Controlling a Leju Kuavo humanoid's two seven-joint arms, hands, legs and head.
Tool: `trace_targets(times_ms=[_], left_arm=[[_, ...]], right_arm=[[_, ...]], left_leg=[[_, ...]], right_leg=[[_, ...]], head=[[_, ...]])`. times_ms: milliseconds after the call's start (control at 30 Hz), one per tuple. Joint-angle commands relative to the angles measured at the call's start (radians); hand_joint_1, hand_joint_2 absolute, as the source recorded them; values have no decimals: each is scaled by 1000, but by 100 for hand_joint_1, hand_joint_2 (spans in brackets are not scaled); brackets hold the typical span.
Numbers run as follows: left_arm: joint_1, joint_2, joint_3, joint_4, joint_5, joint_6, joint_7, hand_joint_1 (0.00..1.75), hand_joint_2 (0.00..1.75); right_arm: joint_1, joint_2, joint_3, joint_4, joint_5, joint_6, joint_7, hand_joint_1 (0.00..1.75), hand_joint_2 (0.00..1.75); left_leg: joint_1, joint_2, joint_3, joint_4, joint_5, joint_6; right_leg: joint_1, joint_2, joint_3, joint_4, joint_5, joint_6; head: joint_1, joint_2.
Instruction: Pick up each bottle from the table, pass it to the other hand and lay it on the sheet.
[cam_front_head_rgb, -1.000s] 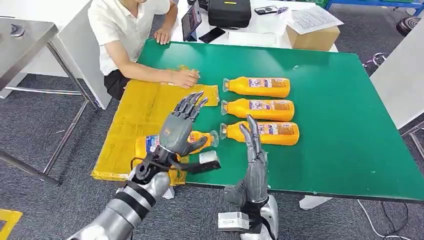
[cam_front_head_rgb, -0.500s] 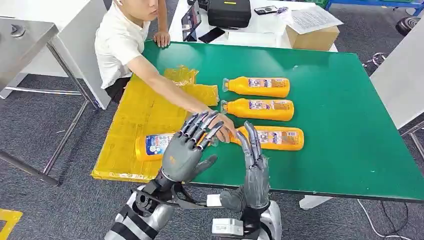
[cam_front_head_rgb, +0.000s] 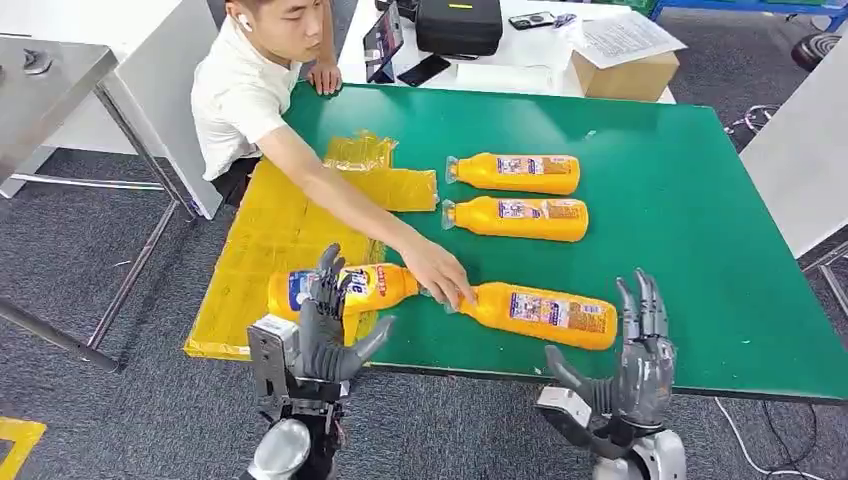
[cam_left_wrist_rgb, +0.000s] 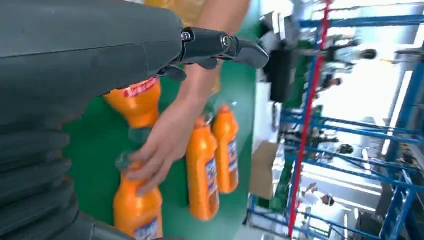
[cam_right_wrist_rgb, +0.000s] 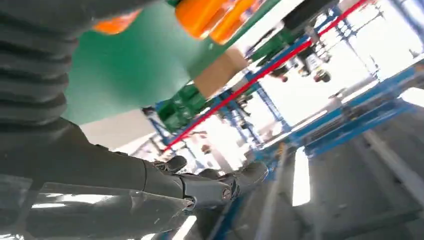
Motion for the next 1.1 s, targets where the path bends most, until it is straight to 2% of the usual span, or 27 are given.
trace_targets(times_ms=[33, 133, 200, 300, 433, 567, 667, 1100], left_arm=[[-24, 41, 14, 55, 29, -7, 14, 0, 175], [-32, 38, 14, 69, 56, -11, 28, 0, 175], [-39, 50, -6, 77, 61, -17, 27, 0, 175], [-12, 50, -13, 66, -1, 11, 6, 0, 175], [10, 31, -22, 52, -66, 17, -3, 0, 175], [2, 21, -40, 46, -98, 23, 2, 0, 175], [-1, 19, -42, 45, -117, 34, -1, 0, 175], [0, 17, -37, 45, -117, 32, -1, 0, 175]], right_arm=[[3, -25, -37, -31, -17, -3, -7, 0, 175], [11, -19, -25, -44, -33, -3, -7, 0, 175], [10, -17, -35, 8, -8, -3, -7, 0, 175], [-4, -188, 114, 167, 46, 3, 251, 0, 175], [-46, -286, 155, 330, 88, 79, 374, 0, 175], [-141, -351, 161, 487, 102, 158, 404, 0, 175], [-175, -369, 175, 530, 123, 192, 414, 0, 175], [-172, -373, 189, 516, 140, 205, 432, 0, 175]], left_leg=[[1, 0, 5, -2, -1, -2], [0, 0, 3, -1, -1, -2], [0, 0, 4, -1, -1, -2], [1, 0, 6, -3, 0, -2], [1, -1, 5, -2, -1, -1], [-1, 1, 4, -2, -1, -1], [-2, 0, 3, -1, 0, -1], [-2, -1, 4, -1, 0, -1]], right_leg=[[0, 1, 4, -1, -1, -2], [0, 0, 3, 0, -1, -2], [0, 0, 3, -1, -1, -2], [1, 1, 6, -3, 0, -2], [1, 0, 6, -3, 0, -1], [0, 2, 5, -3, 1, -1], [-2, 1, 3, -2, 1, -1], [-2, 0, 4, -1, 0, -2]], head=[[0, 0], [0, 0], [0, 0], [0, 0], [0, 0], [0, 0], [0, 0], [0, 0]])
